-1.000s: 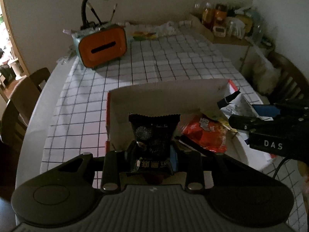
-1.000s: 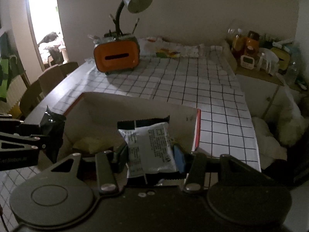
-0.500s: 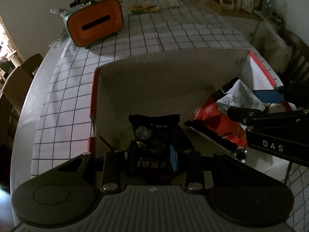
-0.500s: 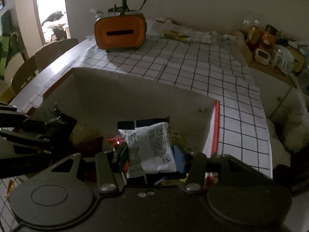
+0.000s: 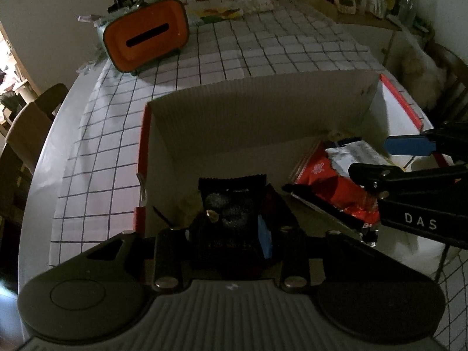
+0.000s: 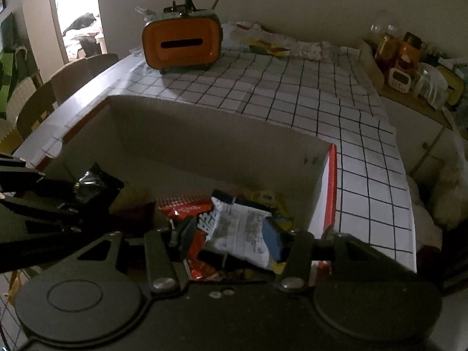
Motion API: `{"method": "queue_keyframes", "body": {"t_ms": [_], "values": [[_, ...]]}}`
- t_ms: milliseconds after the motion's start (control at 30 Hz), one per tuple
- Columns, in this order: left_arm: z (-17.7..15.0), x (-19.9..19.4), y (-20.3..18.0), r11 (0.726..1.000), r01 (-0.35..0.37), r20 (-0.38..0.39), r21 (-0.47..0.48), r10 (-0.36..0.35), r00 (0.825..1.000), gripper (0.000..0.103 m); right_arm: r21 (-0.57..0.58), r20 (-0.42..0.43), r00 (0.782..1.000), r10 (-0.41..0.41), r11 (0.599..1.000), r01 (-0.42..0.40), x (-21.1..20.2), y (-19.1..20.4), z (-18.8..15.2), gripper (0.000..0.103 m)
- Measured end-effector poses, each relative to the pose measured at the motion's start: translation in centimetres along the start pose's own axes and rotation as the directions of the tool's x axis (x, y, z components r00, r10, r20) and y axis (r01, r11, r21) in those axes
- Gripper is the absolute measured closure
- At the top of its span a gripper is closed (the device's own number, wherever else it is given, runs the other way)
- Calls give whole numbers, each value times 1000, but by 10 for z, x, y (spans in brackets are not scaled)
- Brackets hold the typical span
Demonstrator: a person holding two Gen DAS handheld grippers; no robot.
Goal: Organize snacks
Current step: 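Open both tools to drop the black bag and white packet in the box, then move both tools back toward the remaining snacks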
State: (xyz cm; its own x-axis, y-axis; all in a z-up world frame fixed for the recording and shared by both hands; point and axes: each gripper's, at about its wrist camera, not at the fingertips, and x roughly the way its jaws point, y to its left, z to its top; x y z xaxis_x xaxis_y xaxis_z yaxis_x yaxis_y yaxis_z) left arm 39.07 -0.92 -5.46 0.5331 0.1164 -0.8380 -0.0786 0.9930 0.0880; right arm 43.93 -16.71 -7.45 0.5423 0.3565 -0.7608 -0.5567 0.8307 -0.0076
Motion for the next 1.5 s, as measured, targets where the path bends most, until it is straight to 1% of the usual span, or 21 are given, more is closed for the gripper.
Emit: {"method": "queue_keyframes", "body": {"t_ms": [67,133,300,400,500,600,667,800,900,1000,1167,1267,1333,1400,1500], "values": [[0,-6,2,1000,12,14,-9,-12,1000,58,4,10,1000,3,1000,-4,-6,1,0,49],[-2,-12,3,1000,24,28,-14,-23,999,56,7,18,1000,5,1000,-6,-13,3,0,48],[-8,-30,5,999,34,62,-13,-33,998,53,4,38,999,15,1000,-15,-34,9,-2,46],[-13,-43,7,999,42,82,-14,-40,996,51,5,61,998,18,1000,-19,-47,14,-3,40],[-18,-55,10,999,49,102,-16,-47,994,50,8,76,997,20,1000,-21,-61,19,-5,39],[-24,-69,14,998,59,123,-21,-56,991,46,13,89,996,25,1000,-26,-75,25,-8,38],[-29,-78,17,997,67,140,-26,-62,988,41,18,101,995,28,999,-30,-85,28,-11,33],[-40,-96,22,996,82,168,-25,-77,983,39,16,117,992,36,999,-39,-104,37,-18,31],[-50,-111,26,995,97,195,-22,-91,977,34,18,130,990,50,998,-53,-117,45,-24,24],[-61,-124,29,994,107,214,-12,-102,972,32,14,141,988,65,998,-68,-129,52,-31,23],[-80,-142,33,992,126,238,6,-124,963,26,10,158,984,84,996,-87,-148,66,-44,21],[-94,-150,39,991,136,246,10,-134,960,23,13,167,982,91,995,-94,-157,73,-53,17],[-104,-155,42,991,131,256,13,-130,958,22,11,170,980,100,995,-103,-161,78,-59,12],[-114,-159,45,991,132,258,21,-133,957,22,5,168,980,108,994,-110,-164,84,-65,11],[-130,-163,53,991,135,256,17,-135,957,18,-11,159,980,121,993,-121,-165,92,-75,9]]}}
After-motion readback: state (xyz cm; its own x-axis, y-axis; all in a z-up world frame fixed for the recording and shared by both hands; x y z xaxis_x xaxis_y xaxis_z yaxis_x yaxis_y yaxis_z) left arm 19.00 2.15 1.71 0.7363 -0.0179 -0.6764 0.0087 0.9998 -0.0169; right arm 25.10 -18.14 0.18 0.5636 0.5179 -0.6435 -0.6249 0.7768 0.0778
